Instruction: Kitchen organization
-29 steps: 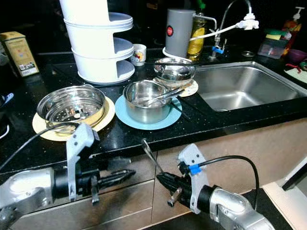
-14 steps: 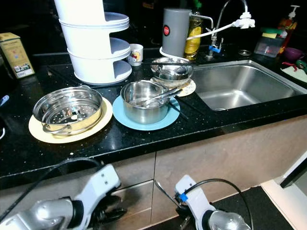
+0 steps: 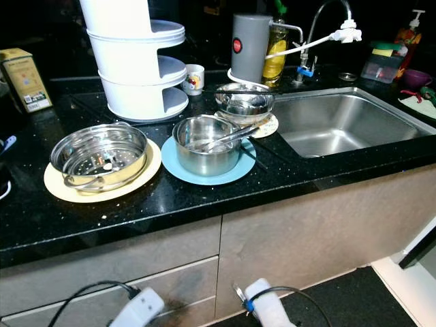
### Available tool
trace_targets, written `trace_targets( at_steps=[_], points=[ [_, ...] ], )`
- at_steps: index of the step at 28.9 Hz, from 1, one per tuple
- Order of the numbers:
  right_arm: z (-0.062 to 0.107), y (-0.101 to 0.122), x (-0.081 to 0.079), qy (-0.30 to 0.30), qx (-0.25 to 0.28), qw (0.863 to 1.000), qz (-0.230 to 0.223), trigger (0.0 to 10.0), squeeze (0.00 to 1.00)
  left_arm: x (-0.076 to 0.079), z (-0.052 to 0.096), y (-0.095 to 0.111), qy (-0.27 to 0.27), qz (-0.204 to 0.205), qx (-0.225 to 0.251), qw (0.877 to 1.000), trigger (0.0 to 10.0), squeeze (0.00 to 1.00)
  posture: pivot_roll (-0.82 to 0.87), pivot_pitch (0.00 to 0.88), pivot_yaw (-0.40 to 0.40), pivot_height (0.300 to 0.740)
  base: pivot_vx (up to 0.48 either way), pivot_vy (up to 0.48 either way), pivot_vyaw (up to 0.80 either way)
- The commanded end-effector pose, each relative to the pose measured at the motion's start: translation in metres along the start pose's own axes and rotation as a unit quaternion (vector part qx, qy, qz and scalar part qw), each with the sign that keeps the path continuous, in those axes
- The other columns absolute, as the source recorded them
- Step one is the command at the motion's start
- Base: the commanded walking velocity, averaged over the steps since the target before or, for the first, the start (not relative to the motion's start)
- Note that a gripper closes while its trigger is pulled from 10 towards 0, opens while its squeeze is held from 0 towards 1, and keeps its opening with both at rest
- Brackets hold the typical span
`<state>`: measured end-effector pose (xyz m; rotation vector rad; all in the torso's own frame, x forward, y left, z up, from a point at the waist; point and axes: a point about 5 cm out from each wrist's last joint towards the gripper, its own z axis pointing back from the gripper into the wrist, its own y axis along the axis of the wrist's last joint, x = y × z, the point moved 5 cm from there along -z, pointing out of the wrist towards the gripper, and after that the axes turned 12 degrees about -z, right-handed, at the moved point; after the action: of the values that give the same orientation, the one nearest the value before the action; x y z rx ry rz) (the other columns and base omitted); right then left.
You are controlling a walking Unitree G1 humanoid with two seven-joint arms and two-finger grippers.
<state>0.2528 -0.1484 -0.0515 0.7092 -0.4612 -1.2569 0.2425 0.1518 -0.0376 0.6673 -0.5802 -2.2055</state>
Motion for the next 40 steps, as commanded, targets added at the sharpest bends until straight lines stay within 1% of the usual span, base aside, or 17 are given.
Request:
trace_targets(
  at_steps=[1,2,3,4,7,10,11,14,15,19,20,23,25,30,31,34,40],
  points=[
    [-0.004,-0.011,0.007,-0.021,-0.005,0.999,-0.049,10.0,0.00,-0.007,-0.008,-0.015,0.032,0.088,-0.003,0.996,10.0,0.00,-0.03,0.107,-0.029,0.740,0.000,0.000,0.00],
    [-0.007,-0.018,0.008,-0.031,-0.010,0.996,-0.081,10.0,0.00,-0.008,-0.012,-0.020,0.046,0.123,0.001,0.991,10.0,0.00,-0.03,0.109,-0.028,0.740,0.000,0.000,0.00],
    [-0.009,-0.022,0.009,-0.038,-0.014,0.994,-0.098,10.0,0.00,-0.008,-0.014,-0.023,0.052,0.138,0.004,0.989,10.0,0.00,-0.03,0.110,-0.029,0.740,0.000,0.000,0.00],
    [-0.009,-0.022,0.009,-0.038,-0.014,0.994,-0.098,10.0,0.00,-0.008,-0.014,-0.023,0.052,0.138,0.004,0.989,10.0,0.00,-0.03,0.110,-0.029,0.740,0.000,0.000,0.00],
    [-0.012,-0.024,0.010,-0.046,-0.011,0.990,-0.130,10.0,0.00,-0.002,-0.019,-0.024,0.044,0.144,0.000,0.989,10.0,0.00,-0.03,0.109,-0.030,0.740,0.000,0.000,0.00],
    [-0.016,-0.017,0.006,-0.036,0.006,0.989,-0.146,10.0,0.00,-0.003,-0.024,-0.021,0.050,0.147,0.004,0.988,10.0,0.00,-0.05,0.107,-0.028,0.740,0.000,0.000,0.00],
    [-0.016,-0.017,0.006,-0.036,0.006,0.989,-0.146,10.0,0.00,-0.003,-0.024,-0.021,0.050,0.147,0.004,0.988,10.0,0.00,-0.05,0.107,-0.028,0.740,0.000,0.000,0.00],
    [-0.018,-0.009,0.004,-0.026,0.023,0.988,-0.148,10.0,0.00,-0.002,-0.029,-0.016,0.053,0.120,0.006,0.991,10.0,0.00,-0.05,0.107,-0.030,0.740,0.000,0.000,0.00],
    [-0.019,-0.009,0.005,-0.030,0.027,0.990,-0.135,10.0,0.00,-0.002,-0.031,-0.015,0.055,0.110,0.004,0.992,10.0,0.00,-0.06,0.108,-0.031,0.740,0.000,0.000,0.80],
    [-0.021,-0.013,0.006,-0.031,0.025,0.989,-0.139,10.0,0.00,-0.003,-0.034,-0.015,0.069,0.087,0.009,0.994,10.0,0.00,-0.05,0.112,-0.041,0.740,0.000,0.000,0.80],
    [-0.021,-0.013,0.006,-0.031,0.025,0.989,-0.139,10.0,0.00,-0.003,-0.034,-0.015,0.069,0.087,0.009,0.994,10.0,0.00,-0.05,0.112,-0.041,0.740,0.000,0.000,0.80],
    [-0.020,-0.017,0.010,-0.034,0.023,0.989,-0.140,10.0,0.00,-0.011,-0.033,-0.016,0.105,0.080,0.015,0.991,10.0,0.00,-0.06,0.118,-0.038,0.740,0.000,0.000,0.80],
    [-0.019,-0.020,0.012,-0.037,0.024,0.989,-0.143,10.0,0.00,-0.011,-0.033,-0.020,0.102,0.098,0.015,0.990,10.0,0.00,-0.06,0.122,-0.037,0.740,0.000,0.000,0.80],
    [-0.018,-0.023,0.014,-0.041,0.022,0.989,-0.142,10.0,0.00,-0.009,-0.032,-0.021,0.100,0.085,0.014,0.991,10.0,0.00,-0.06,0.131,-0.037,0.740,0.000,0.000,0.80],
    [-0.018,-0.026,0.015,-0.045,0.021,0.988,-0.143,10.0,0.00,-0.004,-0.032,-0.023,0.090,0.073,0.016,0.993,10.0,0.00,-0.07,0.137,-0.038,0.740,0.000,0.000,0.80],
    [-0.017,-0.029,0.020,-0.061,0.025,0.985,-0.162,10.0,0.00,0.000,-0.032,-0.022,0.086,0.065,0.028,0.994,10.0,0.00,-0.07,0.137,-0.037,0.740,0.000,0.000,0.00],
    [-0.017,-0.031,0.022,-0.061,0.023,0.986,-0.152,10.0,0.00,-0.001,-0.034,-0.016,0.094,0.077,0.036,0.992,10.0,0.00,-0.06,0.134,-0.033,0.740,0.000,0.000,0.00]
  ],
)
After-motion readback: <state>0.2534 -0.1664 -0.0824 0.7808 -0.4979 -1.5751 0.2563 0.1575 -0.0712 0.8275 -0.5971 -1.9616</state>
